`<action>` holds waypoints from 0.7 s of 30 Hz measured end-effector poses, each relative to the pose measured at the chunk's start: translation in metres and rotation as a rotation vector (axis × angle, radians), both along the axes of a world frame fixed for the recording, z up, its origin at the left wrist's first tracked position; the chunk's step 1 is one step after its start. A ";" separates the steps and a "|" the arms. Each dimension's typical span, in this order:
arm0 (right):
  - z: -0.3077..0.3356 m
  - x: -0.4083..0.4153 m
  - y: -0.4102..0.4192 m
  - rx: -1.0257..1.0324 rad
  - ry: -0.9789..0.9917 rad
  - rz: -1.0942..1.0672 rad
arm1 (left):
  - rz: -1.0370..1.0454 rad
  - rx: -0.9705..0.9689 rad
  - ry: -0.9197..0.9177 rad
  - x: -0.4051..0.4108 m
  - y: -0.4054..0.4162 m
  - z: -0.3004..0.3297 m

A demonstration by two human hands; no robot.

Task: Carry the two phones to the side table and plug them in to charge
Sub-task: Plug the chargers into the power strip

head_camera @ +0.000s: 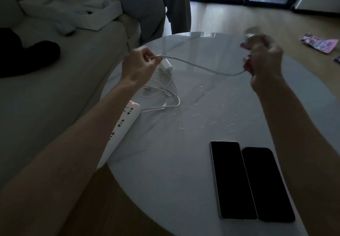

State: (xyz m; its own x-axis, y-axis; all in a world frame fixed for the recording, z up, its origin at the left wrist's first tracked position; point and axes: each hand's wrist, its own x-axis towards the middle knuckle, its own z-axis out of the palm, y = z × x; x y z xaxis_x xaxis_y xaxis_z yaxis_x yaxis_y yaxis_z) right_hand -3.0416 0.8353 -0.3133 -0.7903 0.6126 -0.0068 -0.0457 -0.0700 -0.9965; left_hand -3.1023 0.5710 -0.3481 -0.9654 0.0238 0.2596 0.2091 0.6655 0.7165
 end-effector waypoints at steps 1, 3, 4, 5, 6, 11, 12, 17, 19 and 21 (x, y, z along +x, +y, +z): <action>-0.005 0.002 -0.010 0.165 -0.028 0.113 | -0.008 -0.002 0.009 -0.003 0.003 0.004; -0.013 0.008 -0.031 0.340 -0.048 0.408 | -0.040 -0.005 -0.029 -0.006 0.007 0.007; -0.016 0.011 -0.041 0.407 -0.047 0.530 | -0.066 -0.008 -0.081 -0.005 0.007 0.008; -0.019 0.013 -0.051 0.467 -0.051 0.617 | -0.095 -0.023 -0.140 -0.002 0.005 0.008; -0.022 0.013 -0.059 0.512 -0.065 0.665 | -0.121 -0.089 -0.185 0.003 0.003 0.007; -0.031 0.013 -0.080 0.632 -0.125 0.761 | -0.428 -0.865 -0.382 0.030 -0.012 0.014; -0.032 0.013 -0.081 0.670 -0.129 0.789 | -0.500 -0.914 -0.456 0.035 -0.016 0.017; -0.031 0.012 -0.088 0.807 -0.098 0.822 | -0.644 -0.236 -0.589 0.054 -0.023 0.026; -0.030 0.011 -0.089 0.846 -0.057 0.810 | -0.554 -0.104 -0.469 0.055 -0.021 0.021; -0.029 0.012 -0.092 0.906 -0.025 0.788 | -0.486 0.027 -0.449 0.053 -0.023 0.013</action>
State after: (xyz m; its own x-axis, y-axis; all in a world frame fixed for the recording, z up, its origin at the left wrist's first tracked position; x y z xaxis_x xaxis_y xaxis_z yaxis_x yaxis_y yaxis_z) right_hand -3.0297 0.7431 -0.3420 -0.9558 -0.2494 0.1559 -0.2853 0.6570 -0.6979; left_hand -3.0494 0.5477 -0.3353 -0.8610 0.4830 -0.1594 0.1576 0.5513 0.8193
